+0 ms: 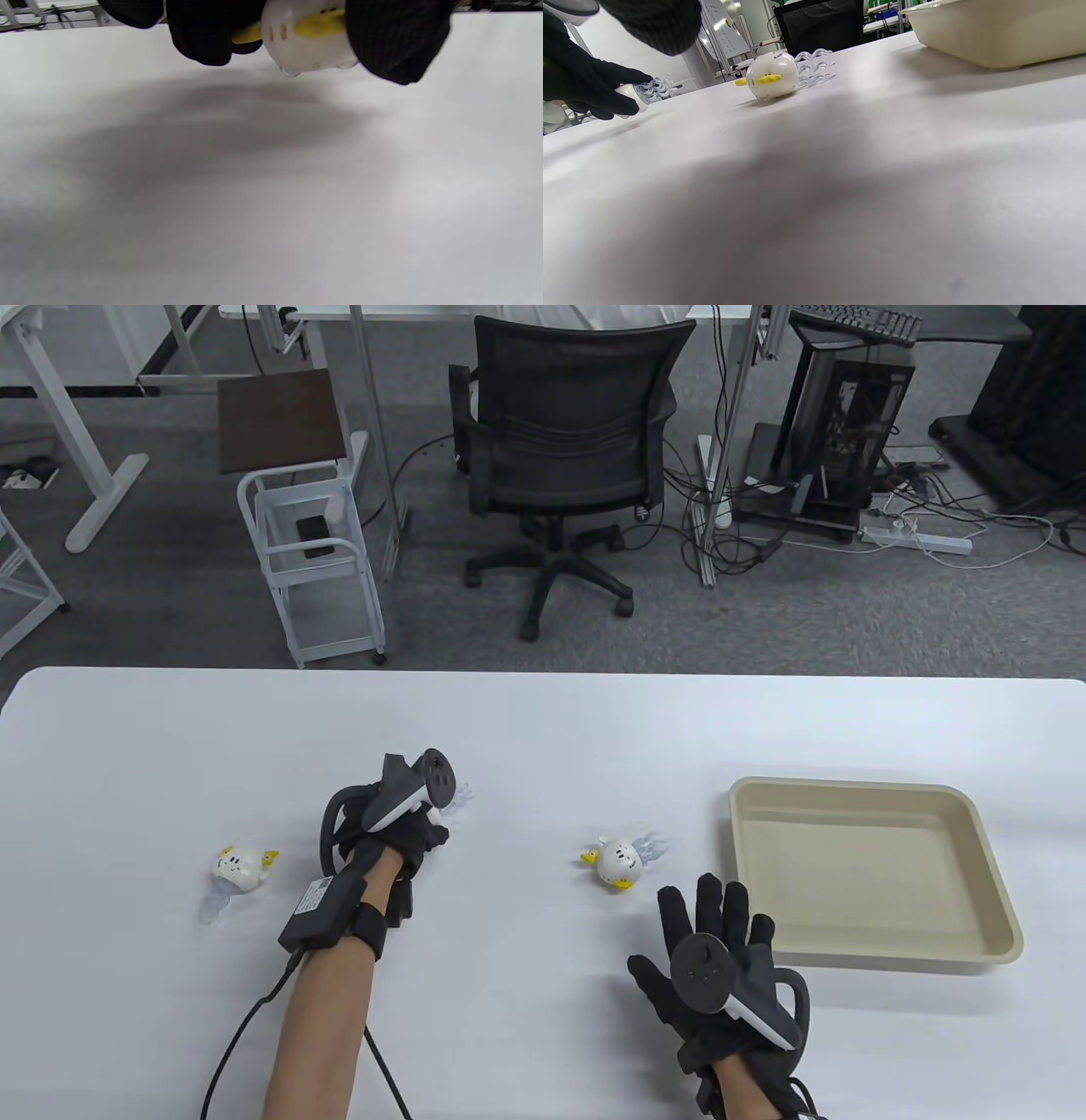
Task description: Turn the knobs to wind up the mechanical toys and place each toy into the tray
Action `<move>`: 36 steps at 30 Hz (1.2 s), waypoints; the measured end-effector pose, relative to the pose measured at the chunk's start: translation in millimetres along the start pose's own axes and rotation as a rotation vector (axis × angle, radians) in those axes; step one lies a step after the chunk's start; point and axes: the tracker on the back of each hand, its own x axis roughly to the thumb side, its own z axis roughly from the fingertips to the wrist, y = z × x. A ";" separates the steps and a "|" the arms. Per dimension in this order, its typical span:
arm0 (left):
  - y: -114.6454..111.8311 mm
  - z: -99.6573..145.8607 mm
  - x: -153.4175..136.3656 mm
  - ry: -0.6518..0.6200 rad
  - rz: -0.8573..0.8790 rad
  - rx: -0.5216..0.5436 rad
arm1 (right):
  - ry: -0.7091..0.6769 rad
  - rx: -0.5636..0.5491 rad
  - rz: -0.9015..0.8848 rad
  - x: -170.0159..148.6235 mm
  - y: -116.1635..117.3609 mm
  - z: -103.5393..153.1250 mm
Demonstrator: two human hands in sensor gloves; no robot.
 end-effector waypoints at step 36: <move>-46.4 157.5 61.9 -0.546 1.428 -0.080 | -0.351 -0.122 -0.895 59.3 -20.5 -19.0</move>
